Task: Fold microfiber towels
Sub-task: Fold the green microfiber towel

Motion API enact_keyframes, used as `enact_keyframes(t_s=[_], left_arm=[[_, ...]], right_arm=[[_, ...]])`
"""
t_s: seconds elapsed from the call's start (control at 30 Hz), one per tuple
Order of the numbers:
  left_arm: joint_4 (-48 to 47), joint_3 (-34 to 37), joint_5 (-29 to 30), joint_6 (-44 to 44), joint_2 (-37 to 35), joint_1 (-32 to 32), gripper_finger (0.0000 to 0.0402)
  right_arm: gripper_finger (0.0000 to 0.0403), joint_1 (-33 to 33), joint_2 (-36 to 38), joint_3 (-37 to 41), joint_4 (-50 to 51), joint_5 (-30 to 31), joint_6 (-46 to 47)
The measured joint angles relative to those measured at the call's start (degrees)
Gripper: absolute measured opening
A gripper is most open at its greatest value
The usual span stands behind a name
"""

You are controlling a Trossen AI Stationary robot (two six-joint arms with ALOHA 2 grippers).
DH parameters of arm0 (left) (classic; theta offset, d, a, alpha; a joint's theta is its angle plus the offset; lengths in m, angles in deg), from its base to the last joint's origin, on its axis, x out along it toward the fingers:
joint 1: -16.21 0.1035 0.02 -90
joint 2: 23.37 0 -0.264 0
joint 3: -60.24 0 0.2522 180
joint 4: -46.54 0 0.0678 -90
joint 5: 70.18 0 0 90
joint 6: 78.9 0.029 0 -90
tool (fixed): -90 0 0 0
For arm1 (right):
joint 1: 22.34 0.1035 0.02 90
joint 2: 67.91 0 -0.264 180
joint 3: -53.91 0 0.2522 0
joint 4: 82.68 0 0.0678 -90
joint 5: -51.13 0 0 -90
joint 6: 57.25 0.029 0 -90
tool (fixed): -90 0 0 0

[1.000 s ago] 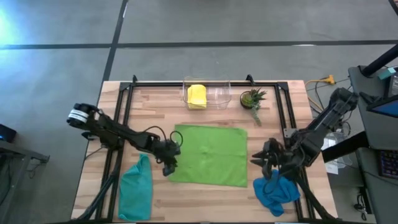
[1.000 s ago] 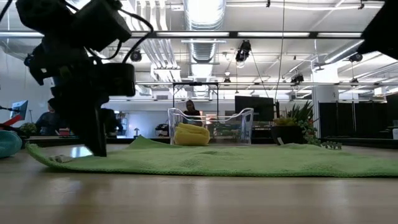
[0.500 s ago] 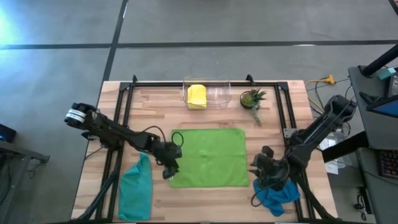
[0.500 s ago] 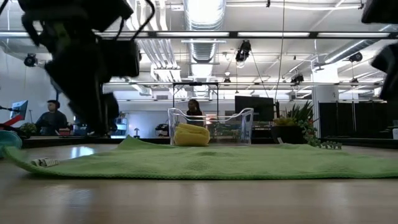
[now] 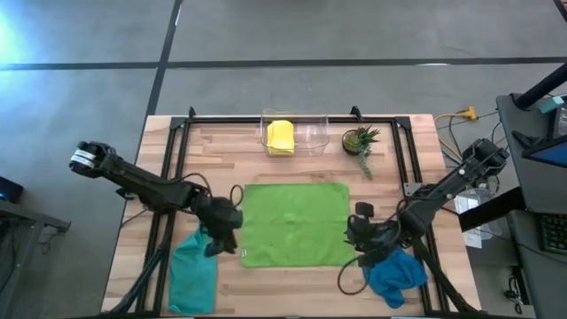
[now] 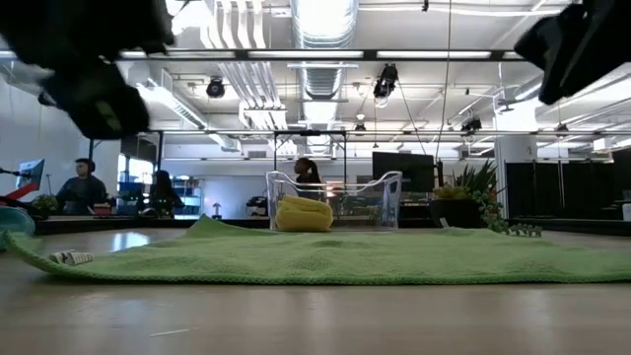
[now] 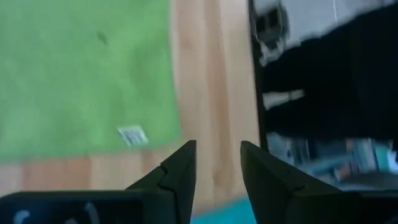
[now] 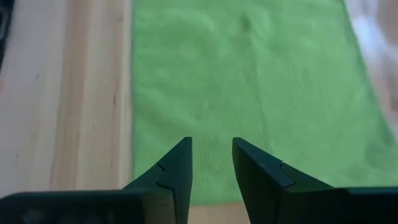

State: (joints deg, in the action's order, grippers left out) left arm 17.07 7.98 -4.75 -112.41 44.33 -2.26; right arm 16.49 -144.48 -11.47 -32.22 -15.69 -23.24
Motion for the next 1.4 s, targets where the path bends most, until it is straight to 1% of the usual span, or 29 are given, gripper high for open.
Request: enact_keyframes(t_s=[0.07,0.13,0.2,0.3,0.4,0.47,0.53,0.67,0.8,0.93,1.03,1.1,1.2,1.27,1.4], left_arm=[[-2.77,-0.27,1.15,0.71,-1.97,-3.04,0.0103],[-4.91,-0.44,5.51,0.90,-3.94,-6.99,0.0090],[-6.26,-0.60,12.49,0.82,-5.61,-11.52,0.0071],[-8.63,-0.78,24.96,-0.22,-7.51,-18.52,0.0040],[-10.35,-0.97,36.57,-1.07,-7.93,-23.91,0.0010],[-11.68,-1.08,42.55,-1.18,-7.42,-25.99,0.0003],[-13.24,-1.10,46.39,-1.23,-6.15,-26.86,0.0004],[-18.96,-1.10,48.97,-2.06,-2.41,-26.76,0.0001],[-22.29,-1.10,48.91,-2.10,2.41,-26.70,0.0001],[-20.70,-1.10,48.78,-2.14,6.15,-26.65,0.0001],[-18.67,-1.10,48.67,-2.19,7.99,-26.65,0.0001],[-16.97,-1.09,48.66,-2.19,8.79,-26.65,0.0001],[-15.78,-1.08,48.64,-2.21,9.20,-26.75,0.0001],[-15.56,-1.08,48.53,-2.23,9.09,-26.93,0.0001],[-14.43,-1.05,46.66,-2.31,8.83,-26.92,0.0001]], right_arm=[[0.0115,1.31,0.05,-0.65,0.35,0.39,-4.08],[0.0124,2.84,-0.07,-0.97,0.43,0.37,-7.46],[0.0133,4.25,-0.22,-0.99,0.94,0.36,-7.92],[0.0144,6.69,-0.30,-0.13,1.02,0.43,-5.76],[0.0159,8.78,-0.35,0.96,0.96,1.20,-4.17],[0.0171,9.42,-0.35,1.52,0.61,2.16,-4.02],[0.0184,9.42,-0.35,2.46,0.23,2.44,-4.01],[0.0209,9.18,-0.35,4.77,-0.71,2.51,-3.85],[0.0225,9.16,-0.35,7.07,-4.46,2.37,-3.22],[0.0231,9.17,-0.89,8.54,-8.61,2.15,0.62],[0.0229,9.20,-2.15,8.78,-12.12,1.40,0.79],[0.0227,9.18,-3.94,8.79,-14.98,-0.18,-0.19],[0.0224,9.18,-7.65,8.80,-19.42,-5.29,-0.79],[0.0224,9.22,-10.16,8.80,-20.08,-7.70,0.25],[0.0224,8.95,-14.10,8.78,-19.29,-8.05,3.71]])
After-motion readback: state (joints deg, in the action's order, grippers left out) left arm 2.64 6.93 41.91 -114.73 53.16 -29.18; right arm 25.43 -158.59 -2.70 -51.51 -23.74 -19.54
